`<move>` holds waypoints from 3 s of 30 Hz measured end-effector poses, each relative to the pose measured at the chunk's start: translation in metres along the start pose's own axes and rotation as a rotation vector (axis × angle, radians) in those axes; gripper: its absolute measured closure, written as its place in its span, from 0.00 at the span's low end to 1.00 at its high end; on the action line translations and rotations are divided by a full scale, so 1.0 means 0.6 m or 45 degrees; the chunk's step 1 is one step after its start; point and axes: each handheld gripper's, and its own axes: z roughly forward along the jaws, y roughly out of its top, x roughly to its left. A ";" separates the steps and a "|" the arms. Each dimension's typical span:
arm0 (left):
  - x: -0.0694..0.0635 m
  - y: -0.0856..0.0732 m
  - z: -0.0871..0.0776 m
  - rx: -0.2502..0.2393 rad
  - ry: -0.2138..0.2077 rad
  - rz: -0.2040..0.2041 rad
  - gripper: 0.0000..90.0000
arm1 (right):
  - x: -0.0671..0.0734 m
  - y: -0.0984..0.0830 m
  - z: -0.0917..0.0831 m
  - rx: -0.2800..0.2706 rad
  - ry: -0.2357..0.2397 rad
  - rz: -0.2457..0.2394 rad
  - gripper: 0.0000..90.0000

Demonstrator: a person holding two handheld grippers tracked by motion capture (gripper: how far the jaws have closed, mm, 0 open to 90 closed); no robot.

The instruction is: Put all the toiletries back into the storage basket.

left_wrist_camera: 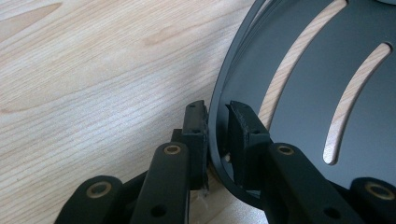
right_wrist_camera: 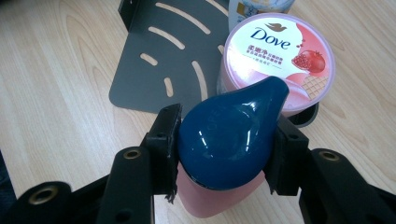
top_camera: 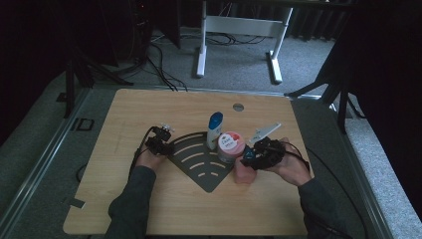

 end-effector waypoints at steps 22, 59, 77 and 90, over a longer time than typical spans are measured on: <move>0.001 0.001 0.000 0.003 -0.004 -0.005 0.86 | 0.026 0.008 0.006 0.007 0.039 -0.053 0.59; 0.001 0.001 0.001 0.003 -0.007 -0.008 0.86 | 0.067 0.033 0.022 -0.009 0.111 -0.128 0.59; 0.002 0.001 0.001 0.005 -0.009 -0.007 0.86 | 0.074 0.063 0.039 -0.040 0.140 -0.138 0.59; 0.002 0.001 0.001 0.003 -0.010 -0.007 0.86 | 0.076 0.089 0.053 -0.070 0.102 -0.142 0.59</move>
